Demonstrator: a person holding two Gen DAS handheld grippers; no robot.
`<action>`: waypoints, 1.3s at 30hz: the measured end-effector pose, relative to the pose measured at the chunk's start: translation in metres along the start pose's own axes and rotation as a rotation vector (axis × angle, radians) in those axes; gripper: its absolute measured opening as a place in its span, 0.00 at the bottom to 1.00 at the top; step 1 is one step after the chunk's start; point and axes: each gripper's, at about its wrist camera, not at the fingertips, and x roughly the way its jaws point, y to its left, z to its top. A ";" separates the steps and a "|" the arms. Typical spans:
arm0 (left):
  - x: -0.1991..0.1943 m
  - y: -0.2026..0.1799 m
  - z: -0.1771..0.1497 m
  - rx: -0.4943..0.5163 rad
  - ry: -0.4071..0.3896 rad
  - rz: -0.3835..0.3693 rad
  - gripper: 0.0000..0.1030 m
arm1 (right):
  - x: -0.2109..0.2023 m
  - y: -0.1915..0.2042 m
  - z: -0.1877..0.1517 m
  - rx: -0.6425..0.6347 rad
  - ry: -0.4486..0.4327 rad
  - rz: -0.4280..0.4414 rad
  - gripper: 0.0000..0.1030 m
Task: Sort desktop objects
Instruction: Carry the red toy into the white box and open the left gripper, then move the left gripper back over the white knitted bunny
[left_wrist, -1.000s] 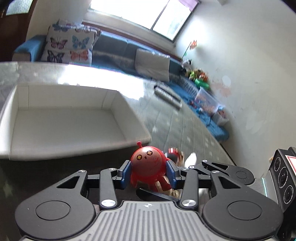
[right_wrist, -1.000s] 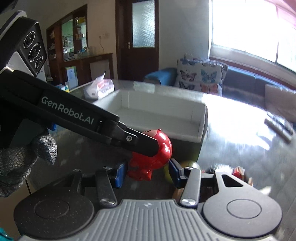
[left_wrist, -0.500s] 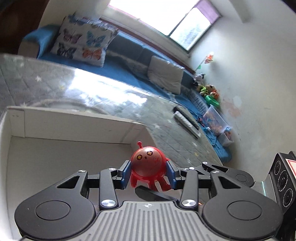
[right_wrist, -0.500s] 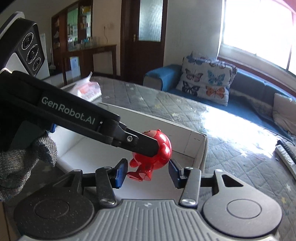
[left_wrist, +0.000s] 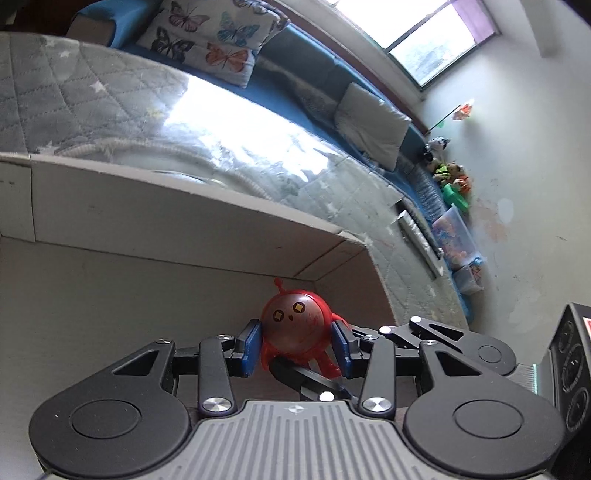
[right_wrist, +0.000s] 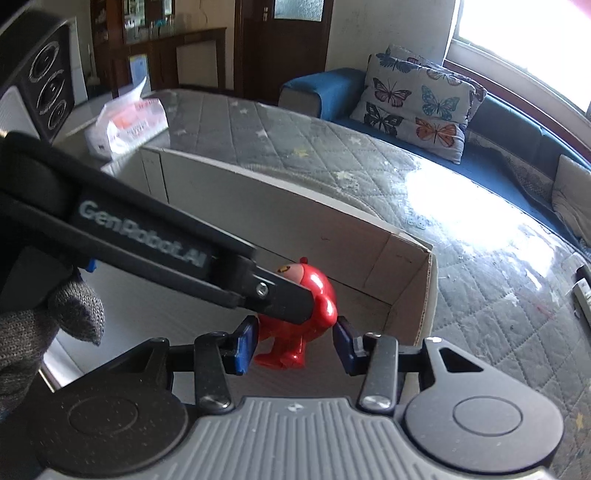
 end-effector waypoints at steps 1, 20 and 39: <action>-0.001 0.000 -0.001 -0.005 0.003 0.005 0.41 | 0.001 0.003 -0.001 -0.006 0.004 -0.005 0.44; -0.023 -0.020 -0.011 0.039 -0.056 0.030 0.41 | -0.017 0.009 -0.007 0.050 -0.075 -0.003 0.50; -0.092 -0.070 -0.065 0.184 -0.186 -0.030 0.41 | -0.117 0.014 -0.062 0.105 -0.256 -0.064 0.75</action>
